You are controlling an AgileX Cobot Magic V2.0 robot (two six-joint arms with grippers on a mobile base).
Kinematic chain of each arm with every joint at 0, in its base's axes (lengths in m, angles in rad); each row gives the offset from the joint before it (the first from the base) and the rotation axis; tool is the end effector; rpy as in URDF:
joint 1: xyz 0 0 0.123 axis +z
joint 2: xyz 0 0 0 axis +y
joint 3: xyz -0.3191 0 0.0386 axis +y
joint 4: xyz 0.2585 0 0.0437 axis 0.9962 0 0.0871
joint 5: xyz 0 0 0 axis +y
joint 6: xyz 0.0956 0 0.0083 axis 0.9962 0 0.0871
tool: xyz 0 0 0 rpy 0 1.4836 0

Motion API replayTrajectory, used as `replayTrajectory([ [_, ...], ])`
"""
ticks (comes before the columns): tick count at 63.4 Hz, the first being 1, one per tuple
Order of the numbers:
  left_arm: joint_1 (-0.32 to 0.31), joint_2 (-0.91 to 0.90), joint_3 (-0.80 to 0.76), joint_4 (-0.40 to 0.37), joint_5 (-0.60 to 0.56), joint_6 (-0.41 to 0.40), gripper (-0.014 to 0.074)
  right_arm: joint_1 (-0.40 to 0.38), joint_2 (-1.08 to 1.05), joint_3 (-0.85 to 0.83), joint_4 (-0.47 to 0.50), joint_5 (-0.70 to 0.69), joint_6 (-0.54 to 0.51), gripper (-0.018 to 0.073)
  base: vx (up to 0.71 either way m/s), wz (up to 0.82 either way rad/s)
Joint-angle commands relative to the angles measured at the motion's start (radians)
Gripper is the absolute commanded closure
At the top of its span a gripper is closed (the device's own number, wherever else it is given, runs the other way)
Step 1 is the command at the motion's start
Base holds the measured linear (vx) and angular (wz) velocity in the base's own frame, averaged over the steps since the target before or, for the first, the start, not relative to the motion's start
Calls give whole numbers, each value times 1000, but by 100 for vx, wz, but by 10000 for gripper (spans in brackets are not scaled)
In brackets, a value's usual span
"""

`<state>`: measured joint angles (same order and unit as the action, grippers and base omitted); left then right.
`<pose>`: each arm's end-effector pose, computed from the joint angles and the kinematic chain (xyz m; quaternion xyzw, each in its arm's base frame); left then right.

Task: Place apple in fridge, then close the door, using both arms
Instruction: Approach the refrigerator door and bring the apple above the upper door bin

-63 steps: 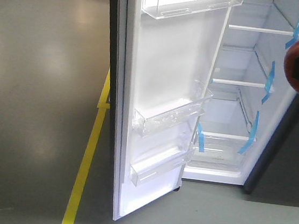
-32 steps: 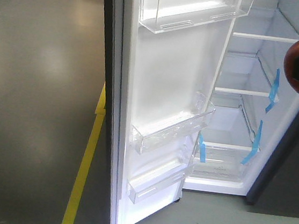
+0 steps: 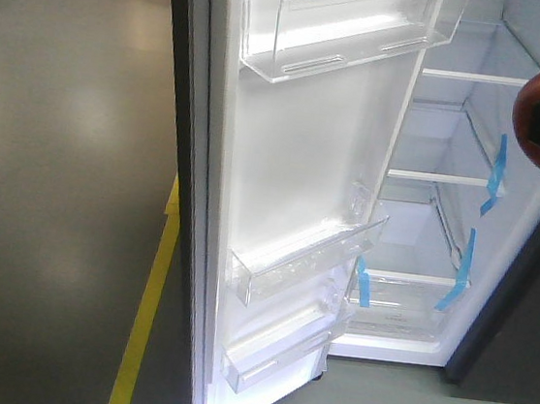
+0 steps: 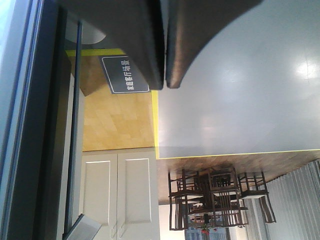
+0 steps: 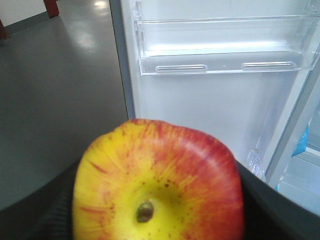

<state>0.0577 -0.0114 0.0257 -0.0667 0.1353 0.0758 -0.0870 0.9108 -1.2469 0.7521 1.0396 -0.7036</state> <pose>0.0353 0.0012 0.1919 -0.0144 0.7286 0.0198 0.6845 0.1380 0.0447 0.4901 -0.2318 0.7932 0.1739 0.5355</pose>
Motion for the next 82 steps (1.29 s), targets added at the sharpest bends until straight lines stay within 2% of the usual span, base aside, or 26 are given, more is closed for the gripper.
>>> replayTrajectory([
  [1,1,-14,21,-9,-77,-7,603,-2,-8,-23,49,-60,-5,566,8,-1],
  [82,1,-14,21,-9,-77,-7,603,-2,-8,-23,49,-60,-5,566,6,0],
])
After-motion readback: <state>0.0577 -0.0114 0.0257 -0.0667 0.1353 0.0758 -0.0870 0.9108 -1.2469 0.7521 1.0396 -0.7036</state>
